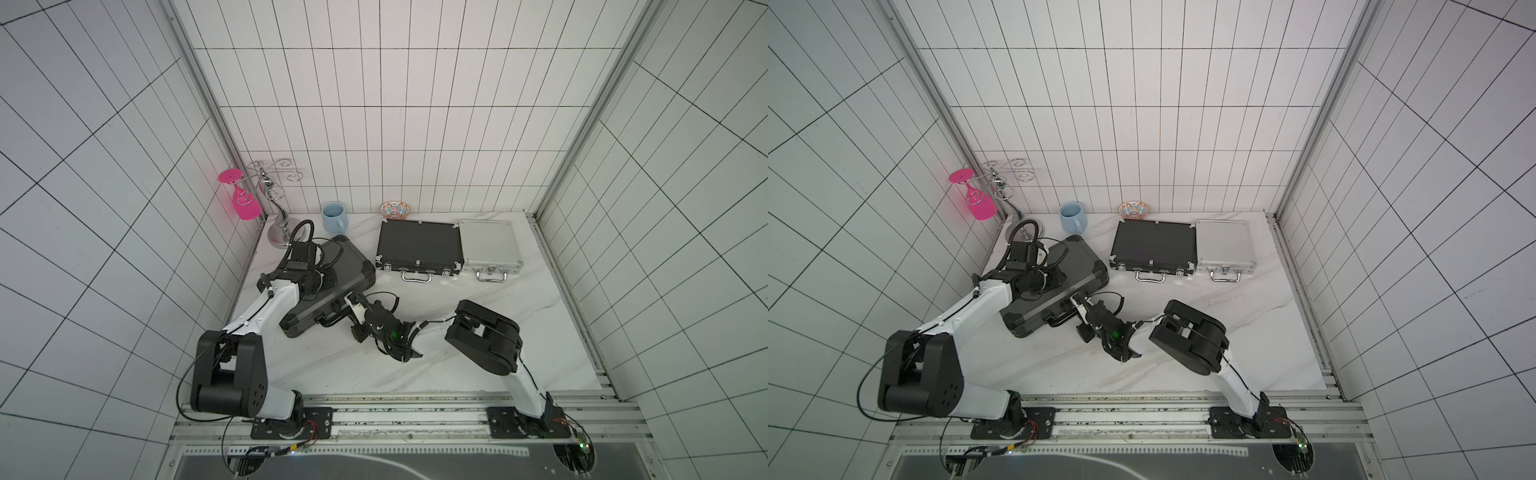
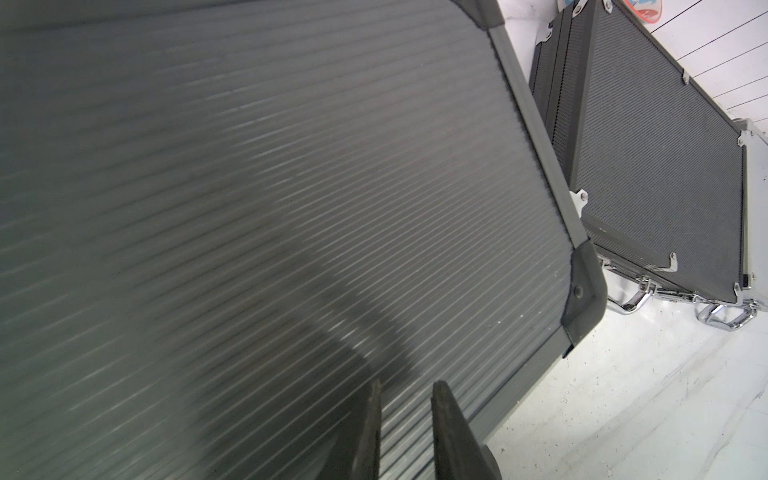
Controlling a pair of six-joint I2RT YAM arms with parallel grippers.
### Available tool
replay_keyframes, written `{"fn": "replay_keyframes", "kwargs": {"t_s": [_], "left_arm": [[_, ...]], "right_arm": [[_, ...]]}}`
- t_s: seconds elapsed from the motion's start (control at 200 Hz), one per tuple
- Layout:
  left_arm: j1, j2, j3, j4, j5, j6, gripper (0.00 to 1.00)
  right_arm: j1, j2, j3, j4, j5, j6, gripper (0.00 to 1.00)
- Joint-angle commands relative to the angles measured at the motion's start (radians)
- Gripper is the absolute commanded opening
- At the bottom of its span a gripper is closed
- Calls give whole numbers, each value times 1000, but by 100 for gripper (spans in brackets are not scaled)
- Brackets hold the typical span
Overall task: Close the poker set cases
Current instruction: Fasten the fastener on the poker set case, then reset both arms
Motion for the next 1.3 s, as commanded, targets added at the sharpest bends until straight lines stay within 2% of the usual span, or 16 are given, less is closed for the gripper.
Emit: {"fn": "replay_keyframes", "kwargs": {"t_s": [0.0, 0.305, 0.455, 0.515, 0.58, 0.67, 0.68, 0.69, 0.705, 0.765, 0.78, 0.799, 0.914, 1.094, 1.184, 1.294], "left_arm": [[-7, 88, -81, -346, -56, -10, 26], [-16, 86, -65, -331, -54, -16, 26], [-81, 59, -35, -342, -126, -14, 29], [-111, 38, -20, -343, -162, -21, 32], [-136, 2, -12, -322, -185, -36, 35], [-177, -77, -26, -252, -215, -56, 42], [-182, -88, -28, -241, -222, -56, 43], [-188, -96, -30, -233, -226, -56, 45], [-200, -112, -33, -219, -237, -56, 48], [-242, -165, -45, -165, -275, -46, 67], [-250, -177, -47, -151, -283, -42, 89], [-262, -193, -50, -135, -298, -40, 96], [-275, -260, -44, -85, -400, -45, 97], [-270, -342, -93, 44, -735, 53, 97], [-257, -378, -219, 238, -827, 176, 97], [-256, -418, -452, 625, -919, 346, 98]], "right_arm": [[-12, -77, -75, 38, 27, -45, 0], [-59, -306, -327, -55, 75, -79, 1], [-86, -380, -358, -174, 75, -52, 6], [-89, -415, -373, -206, 73, -39, 20], [-94, -462, -390, -244, 83, -23, 44], [-104, -537, -412, -307, 122, -11, 63], [-106, -547, -414, -312, 128, -9, 87], [-108, -556, -418, -319, 135, -8, 95], [-112, -570, -421, -328, 142, -5, 99], [-126, -628, -441, -365, 157, 0, 100], [-132, -643, -447, -373, 164, 2, 100], [-136, -664, -454, -382, 176, 6, 100], [-199, -785, -490, -430, 205, 19, 100], [-344, -940, -496, -518, 272, 19, 100], [-427, -992, -509, -523, 340, 26, 100], [-541, -1028, -534, -512, 405, 45, 100]]}}
